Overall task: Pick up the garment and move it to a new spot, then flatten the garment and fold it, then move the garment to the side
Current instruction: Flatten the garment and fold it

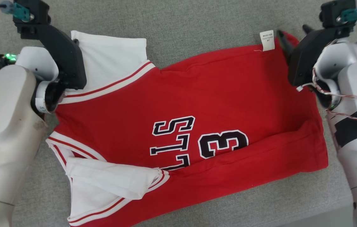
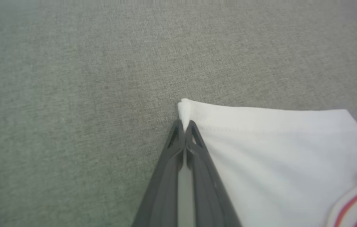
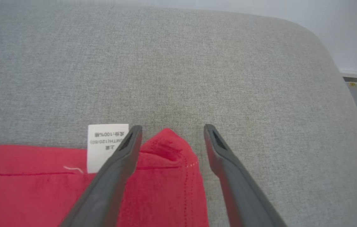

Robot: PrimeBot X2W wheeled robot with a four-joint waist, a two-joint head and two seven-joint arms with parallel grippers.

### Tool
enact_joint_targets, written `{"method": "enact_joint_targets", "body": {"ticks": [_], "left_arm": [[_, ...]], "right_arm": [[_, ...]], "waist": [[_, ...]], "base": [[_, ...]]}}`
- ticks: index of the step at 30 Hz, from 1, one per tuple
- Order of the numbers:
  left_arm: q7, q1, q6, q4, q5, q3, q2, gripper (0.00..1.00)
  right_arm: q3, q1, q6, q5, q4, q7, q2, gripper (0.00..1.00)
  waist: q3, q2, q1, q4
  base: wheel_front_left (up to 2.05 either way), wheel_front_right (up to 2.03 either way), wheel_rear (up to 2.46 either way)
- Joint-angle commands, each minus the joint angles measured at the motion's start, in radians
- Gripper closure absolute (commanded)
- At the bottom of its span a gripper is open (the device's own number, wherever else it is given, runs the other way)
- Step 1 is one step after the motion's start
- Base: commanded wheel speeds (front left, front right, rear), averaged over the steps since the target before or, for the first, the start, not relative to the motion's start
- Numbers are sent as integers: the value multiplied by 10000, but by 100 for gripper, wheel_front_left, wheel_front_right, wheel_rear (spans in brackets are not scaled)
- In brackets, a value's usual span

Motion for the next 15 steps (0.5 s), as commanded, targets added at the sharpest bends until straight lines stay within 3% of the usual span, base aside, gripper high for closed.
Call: {"method": "enact_joint_targets", "body": {"ticks": [1, 9, 15], "left_arm": [[83, 134, -8, 72, -13, -11, 232, 100], [53, 224, 120, -901, -61, 194, 697, 100], [158, 382, 314, -1542, -15, 158, 842, 100]], "right_arm": [[103, -119, -28, 15, -110, -34, -177, 0], [240, -1, -28, 258, -504, 299, -667, 0], [22, 87, -28, 218, -604, 310, -670, 0]], "waist": [[59, 0, 1, 32], [193, 0, 1, 58], [257, 0, 1, 39]], "base": [[0, 0, 0], [0, 0, 0], [0, 0, 0]]}}
